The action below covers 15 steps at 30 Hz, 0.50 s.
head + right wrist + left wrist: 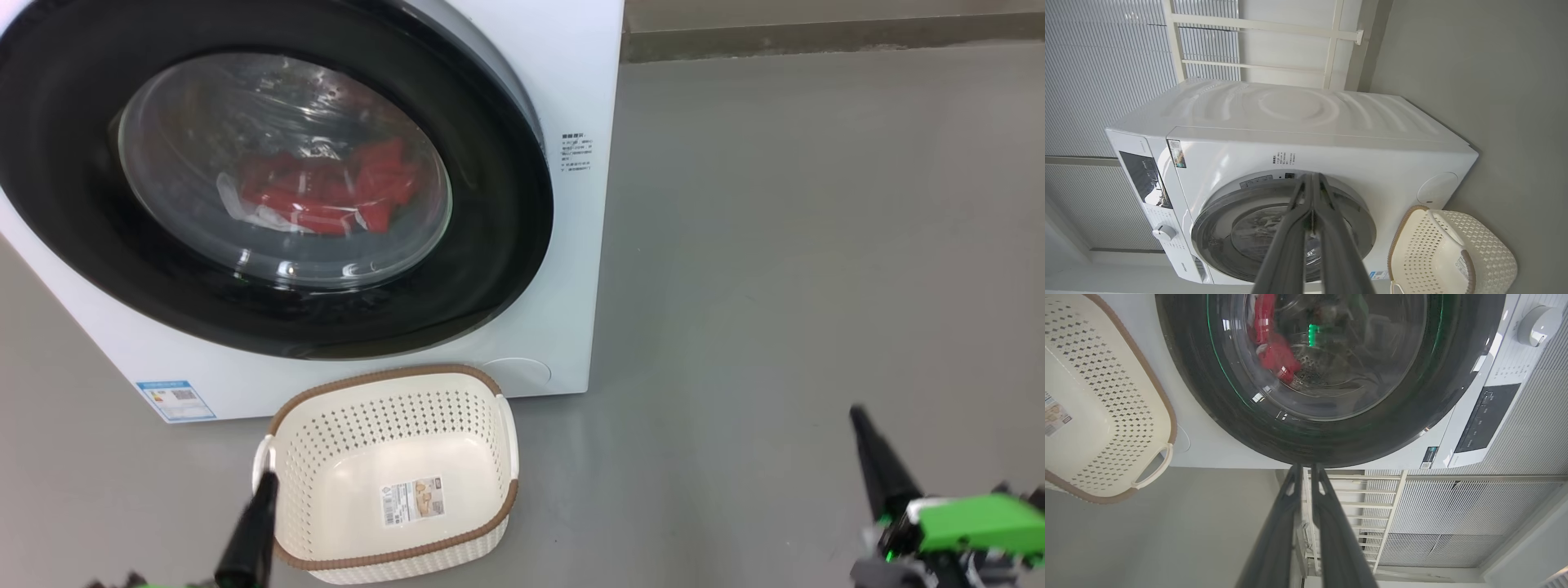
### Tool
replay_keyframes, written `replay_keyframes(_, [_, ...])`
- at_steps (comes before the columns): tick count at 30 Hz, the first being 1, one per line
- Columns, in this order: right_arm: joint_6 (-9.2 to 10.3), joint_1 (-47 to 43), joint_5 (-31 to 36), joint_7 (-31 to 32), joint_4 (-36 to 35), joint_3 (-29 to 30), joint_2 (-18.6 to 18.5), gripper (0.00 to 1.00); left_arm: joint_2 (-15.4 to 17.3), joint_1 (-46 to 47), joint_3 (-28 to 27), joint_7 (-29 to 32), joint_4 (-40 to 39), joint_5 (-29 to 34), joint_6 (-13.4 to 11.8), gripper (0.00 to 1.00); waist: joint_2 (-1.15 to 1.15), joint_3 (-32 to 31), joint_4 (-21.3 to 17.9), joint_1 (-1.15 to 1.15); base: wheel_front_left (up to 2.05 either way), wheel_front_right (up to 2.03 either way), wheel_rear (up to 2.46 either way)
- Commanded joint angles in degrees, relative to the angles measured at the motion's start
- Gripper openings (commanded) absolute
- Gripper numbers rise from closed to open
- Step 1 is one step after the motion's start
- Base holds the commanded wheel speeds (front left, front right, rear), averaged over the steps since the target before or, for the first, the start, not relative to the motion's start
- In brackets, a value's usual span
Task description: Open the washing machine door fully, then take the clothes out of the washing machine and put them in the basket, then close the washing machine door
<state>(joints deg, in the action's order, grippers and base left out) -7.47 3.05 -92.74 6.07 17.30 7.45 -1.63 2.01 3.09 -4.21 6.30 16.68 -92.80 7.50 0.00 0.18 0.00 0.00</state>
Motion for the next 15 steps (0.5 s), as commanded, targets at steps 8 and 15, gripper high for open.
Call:
replay_keyframes(8, [0.0, -0.67, 1.16, -1.21, -0.32, -1.12, 0.08, 1.0, 0.18, -0.78, 0.16, -1.19, -0.71, 0.96, 0.0, 1.0, 0.0, -0.07, 0.12, 0.13, 0.0, 0.0, 0.0])
replay_keyframes(15, [0.0, -1.14, 4.8, -2.38, -0.61, -2.06, -0.09, 1.0, 0.66, -1.41, 0.31, -2.41, -1.48, 4.76, 0.0, 1.0, 0.0, 0.05, 0.25, 0.0, 0.0, 0.0, 0.0])
